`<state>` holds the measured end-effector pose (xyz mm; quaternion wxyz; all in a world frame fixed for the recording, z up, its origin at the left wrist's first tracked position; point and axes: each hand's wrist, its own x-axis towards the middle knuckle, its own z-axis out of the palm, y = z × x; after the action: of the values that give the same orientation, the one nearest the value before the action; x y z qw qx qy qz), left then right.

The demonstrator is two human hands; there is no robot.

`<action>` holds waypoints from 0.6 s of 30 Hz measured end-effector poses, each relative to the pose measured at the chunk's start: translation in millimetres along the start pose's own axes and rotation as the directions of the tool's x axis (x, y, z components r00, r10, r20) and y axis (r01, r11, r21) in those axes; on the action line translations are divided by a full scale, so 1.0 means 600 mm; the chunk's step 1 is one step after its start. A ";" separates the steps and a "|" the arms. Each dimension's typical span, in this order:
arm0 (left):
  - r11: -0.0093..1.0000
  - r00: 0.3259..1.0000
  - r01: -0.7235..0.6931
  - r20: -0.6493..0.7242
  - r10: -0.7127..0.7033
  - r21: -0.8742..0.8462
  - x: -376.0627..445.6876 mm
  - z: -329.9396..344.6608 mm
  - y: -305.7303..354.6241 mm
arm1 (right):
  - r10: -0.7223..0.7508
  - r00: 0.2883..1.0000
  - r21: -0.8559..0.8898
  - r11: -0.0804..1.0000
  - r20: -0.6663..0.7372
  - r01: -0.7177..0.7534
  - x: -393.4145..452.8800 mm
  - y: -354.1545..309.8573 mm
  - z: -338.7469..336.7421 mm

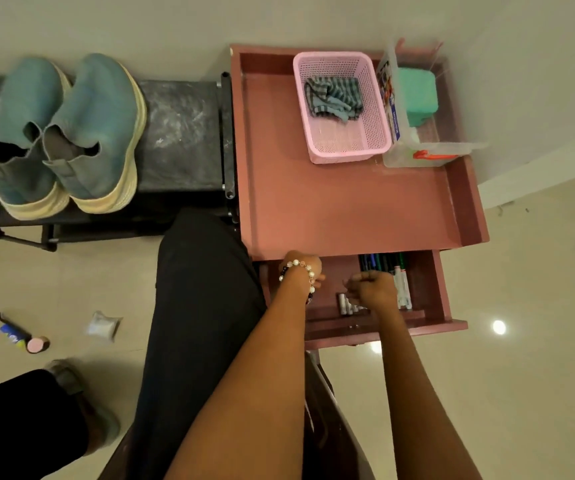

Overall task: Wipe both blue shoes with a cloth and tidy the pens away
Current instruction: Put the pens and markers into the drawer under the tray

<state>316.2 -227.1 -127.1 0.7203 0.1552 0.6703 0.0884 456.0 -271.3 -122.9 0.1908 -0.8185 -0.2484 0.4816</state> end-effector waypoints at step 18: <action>0.654 0.763 -0.604 -0.569 0.308 -0.455 -0.271 -0.640 -0.115 | -0.543 0.599 0.219 0.820 0.588 0.529 -0.372 -0.343 0.464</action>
<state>-84.5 -306.0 -18.6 0.5095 0.0559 0.6852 0.5176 72.5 -217.4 16.2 0.2413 -0.4954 -0.5257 0.6481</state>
